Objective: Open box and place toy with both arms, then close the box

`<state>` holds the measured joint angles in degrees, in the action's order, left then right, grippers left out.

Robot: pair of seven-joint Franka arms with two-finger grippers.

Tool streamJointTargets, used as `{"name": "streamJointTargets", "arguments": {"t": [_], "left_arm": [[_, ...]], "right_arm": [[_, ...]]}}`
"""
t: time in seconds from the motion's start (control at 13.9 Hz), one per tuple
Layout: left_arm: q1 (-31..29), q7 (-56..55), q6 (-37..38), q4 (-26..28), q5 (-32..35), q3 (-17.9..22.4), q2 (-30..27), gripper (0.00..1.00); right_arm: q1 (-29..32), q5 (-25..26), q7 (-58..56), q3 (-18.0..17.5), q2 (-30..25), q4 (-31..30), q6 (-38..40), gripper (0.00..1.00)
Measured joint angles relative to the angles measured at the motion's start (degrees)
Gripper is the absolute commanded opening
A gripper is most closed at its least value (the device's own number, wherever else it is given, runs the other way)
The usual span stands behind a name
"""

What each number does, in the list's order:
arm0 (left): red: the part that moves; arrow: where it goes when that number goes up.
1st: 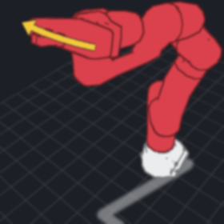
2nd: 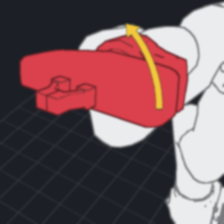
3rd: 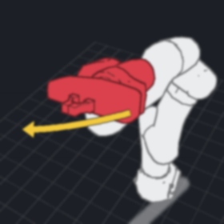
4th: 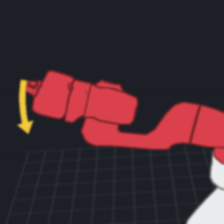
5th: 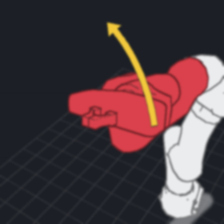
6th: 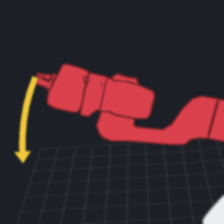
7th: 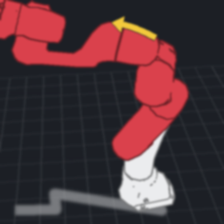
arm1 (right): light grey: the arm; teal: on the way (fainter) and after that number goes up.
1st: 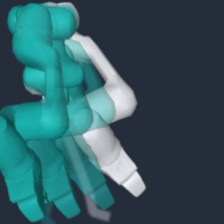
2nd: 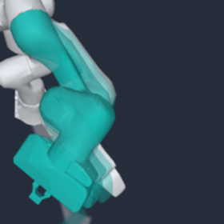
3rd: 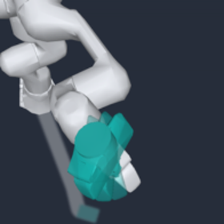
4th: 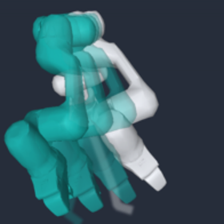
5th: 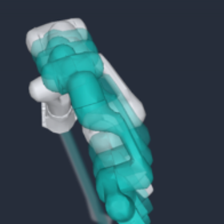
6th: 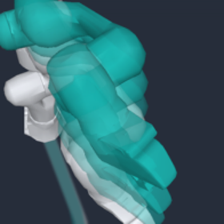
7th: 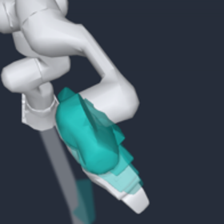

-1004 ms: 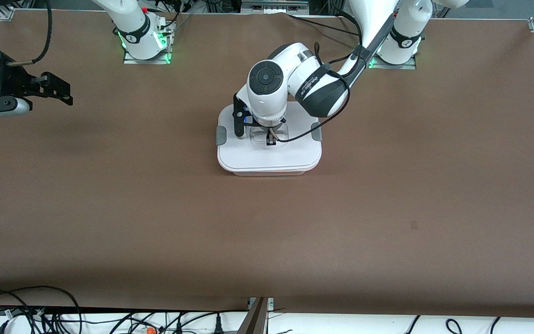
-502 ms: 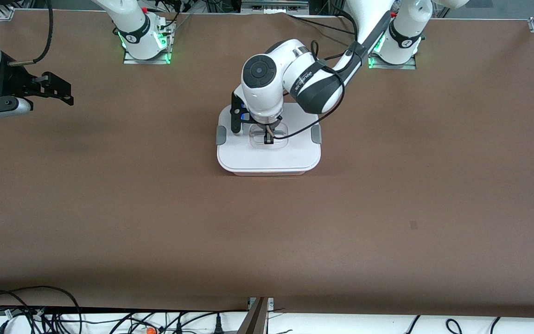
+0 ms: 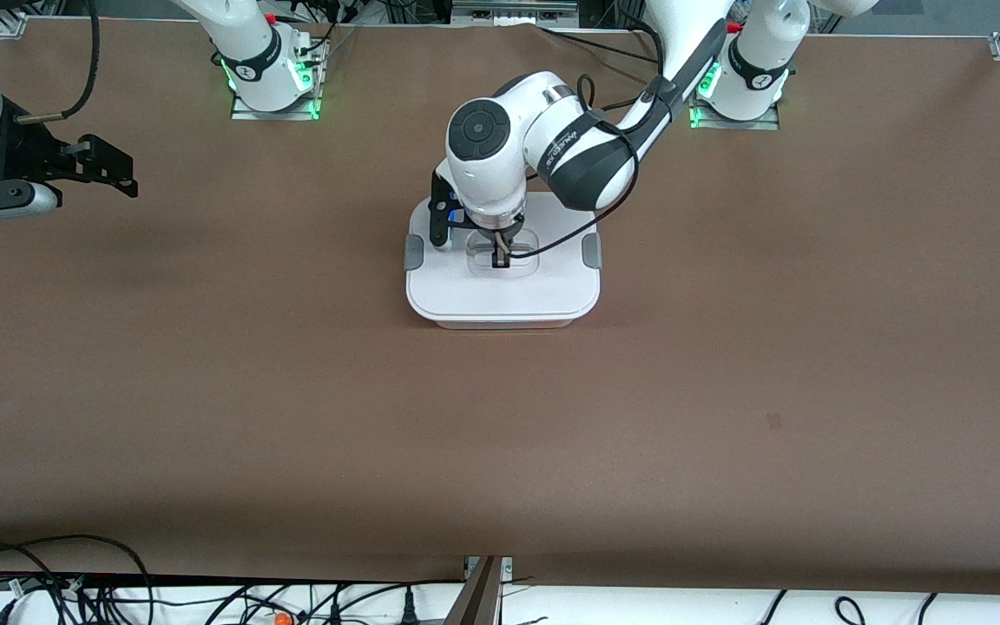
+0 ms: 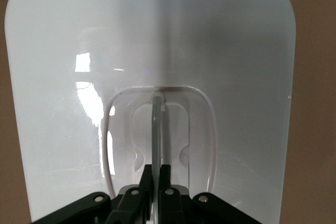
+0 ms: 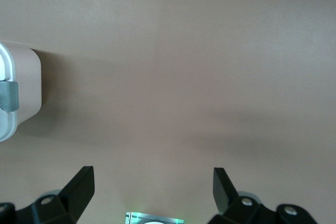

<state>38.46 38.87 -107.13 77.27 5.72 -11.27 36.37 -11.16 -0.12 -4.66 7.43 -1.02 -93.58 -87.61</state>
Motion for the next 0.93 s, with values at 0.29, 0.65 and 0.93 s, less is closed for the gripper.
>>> {"name": "streamJointTargets", "arguments": {"t": [0.29, 0.65, 0.93], "left_arm": [[-0.38, -0.03, 0.23, -0.98, 0.31, 0.67, -0.08, 1.0], [-4.41, -0.18, 7.74, -6.58, 0.31, 1.22, -1.45, 1.0], [-11.3, -0.08, 9.37, -9.67, 0.31, 1.43, -2.63, 1.0]], "right_arm": [[0.0, 0.0, 0.0, 0.0, 0.01, 0.0, 0.0, 1.0], [-0.01, 0.0, 0.0, -0.01, 0.01, 0.0, 0.0, 1.0], [-0.02, 0.0, 0.0, -0.02, 0.02, 0.0, 0.0, 1.0]]}}
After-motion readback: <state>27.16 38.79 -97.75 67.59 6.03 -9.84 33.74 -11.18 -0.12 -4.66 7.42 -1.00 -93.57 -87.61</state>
